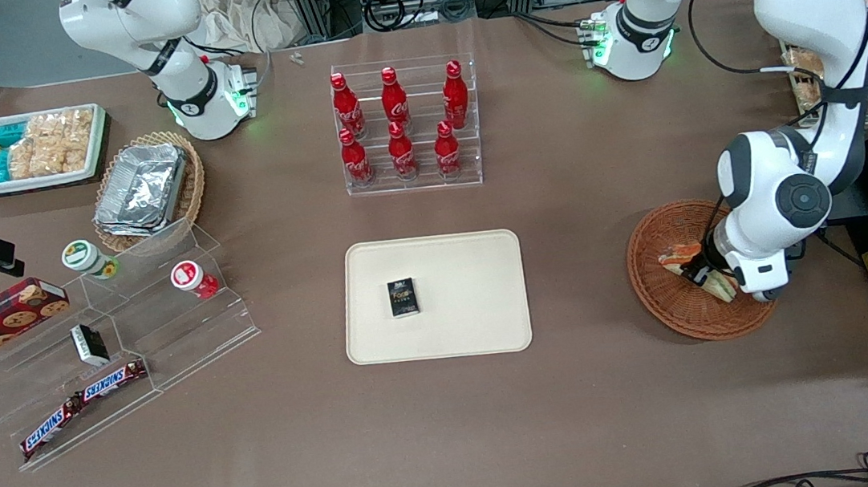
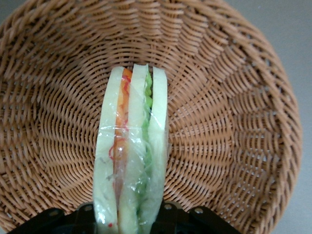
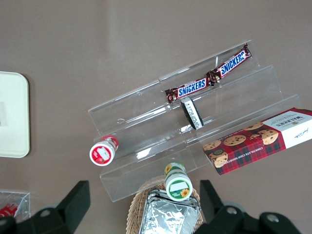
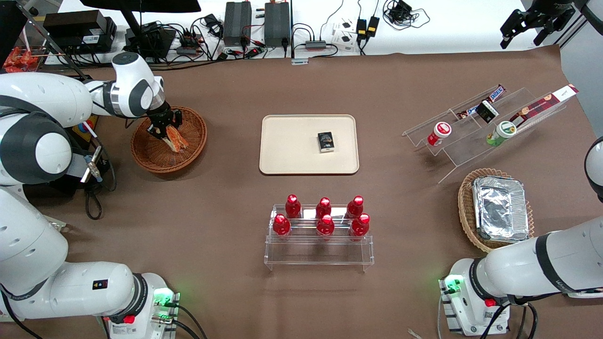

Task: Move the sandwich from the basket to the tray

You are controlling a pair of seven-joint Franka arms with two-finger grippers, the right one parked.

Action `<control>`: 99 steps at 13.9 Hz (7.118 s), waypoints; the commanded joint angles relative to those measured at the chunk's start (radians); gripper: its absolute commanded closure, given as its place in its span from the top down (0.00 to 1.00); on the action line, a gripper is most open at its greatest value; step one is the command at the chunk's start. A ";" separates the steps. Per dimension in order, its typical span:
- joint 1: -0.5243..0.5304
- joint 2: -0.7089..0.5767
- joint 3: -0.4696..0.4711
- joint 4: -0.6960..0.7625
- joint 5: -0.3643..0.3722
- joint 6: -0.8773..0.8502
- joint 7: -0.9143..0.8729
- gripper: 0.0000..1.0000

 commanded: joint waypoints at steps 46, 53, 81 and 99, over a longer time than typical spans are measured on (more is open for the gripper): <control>-0.213 0.348 -0.445 0.435 0.300 -0.095 0.146 0.00; -0.215 0.353 -0.439 0.430 0.301 -0.091 0.140 0.23; 0.056 -0.095 -0.453 0.598 0.024 -0.713 0.471 0.99; -0.028 -0.411 -0.109 0.527 -0.092 -0.944 0.691 1.00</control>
